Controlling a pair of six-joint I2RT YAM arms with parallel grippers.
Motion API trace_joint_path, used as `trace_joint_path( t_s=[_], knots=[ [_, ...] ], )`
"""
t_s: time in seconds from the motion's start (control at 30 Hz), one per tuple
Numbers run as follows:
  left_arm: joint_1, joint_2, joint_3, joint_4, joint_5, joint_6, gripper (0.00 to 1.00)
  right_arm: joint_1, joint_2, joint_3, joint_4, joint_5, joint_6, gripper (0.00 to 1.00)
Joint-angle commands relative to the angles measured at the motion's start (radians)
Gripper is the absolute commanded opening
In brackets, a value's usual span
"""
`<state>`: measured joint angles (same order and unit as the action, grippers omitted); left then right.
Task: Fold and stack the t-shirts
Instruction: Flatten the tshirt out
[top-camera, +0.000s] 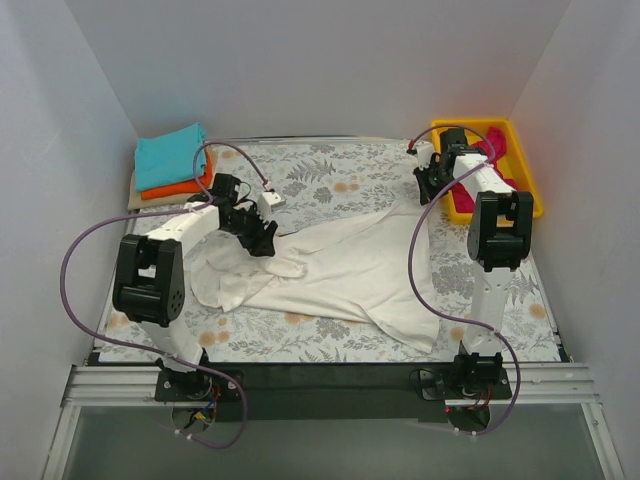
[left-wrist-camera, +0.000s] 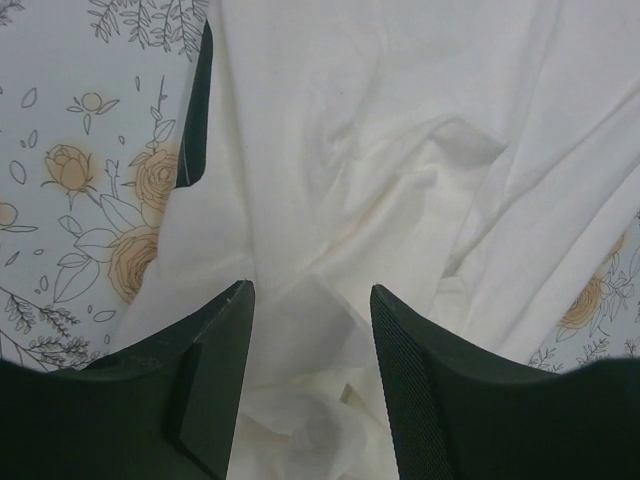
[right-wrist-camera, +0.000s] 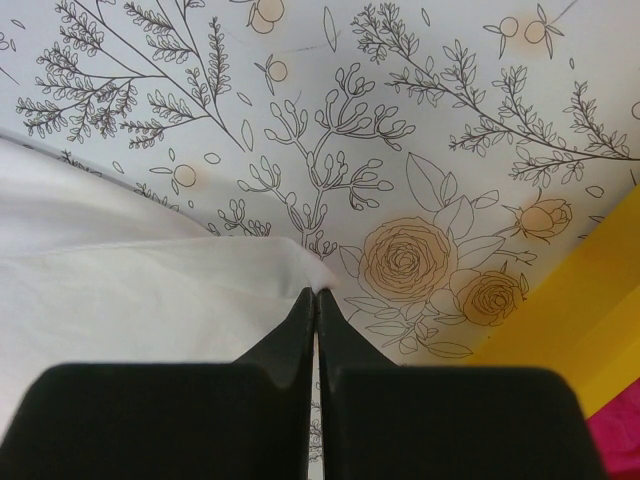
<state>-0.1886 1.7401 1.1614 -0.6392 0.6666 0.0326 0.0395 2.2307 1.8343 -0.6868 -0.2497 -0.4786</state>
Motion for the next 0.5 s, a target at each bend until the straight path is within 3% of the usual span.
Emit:
trace_joint_path(
  t_s=[0.0, 0.13, 0.27, 0.47],
  knots=[
    [-0.026, 0.001, -0.034, 0.039, -0.073, -0.025, 0.47, -0.003, -0.048, 0.008, -0.010, -0.016, -0.014, 0.01],
    [-0.041, 0.004, -0.071, 0.119, -0.169, -0.089, 0.49, -0.003, -0.046, 0.010, -0.011, -0.017, -0.012, 0.01],
    [-0.055, -0.011, -0.089, 0.138, -0.194, -0.092, 0.41, -0.003, -0.046, 0.010, -0.013, -0.014, -0.014, 0.01],
    [-0.042, -0.099, -0.057, 0.110, -0.199, -0.126, 0.01, -0.004, -0.065, 0.000, -0.014, -0.005, -0.026, 0.01]
  ],
)
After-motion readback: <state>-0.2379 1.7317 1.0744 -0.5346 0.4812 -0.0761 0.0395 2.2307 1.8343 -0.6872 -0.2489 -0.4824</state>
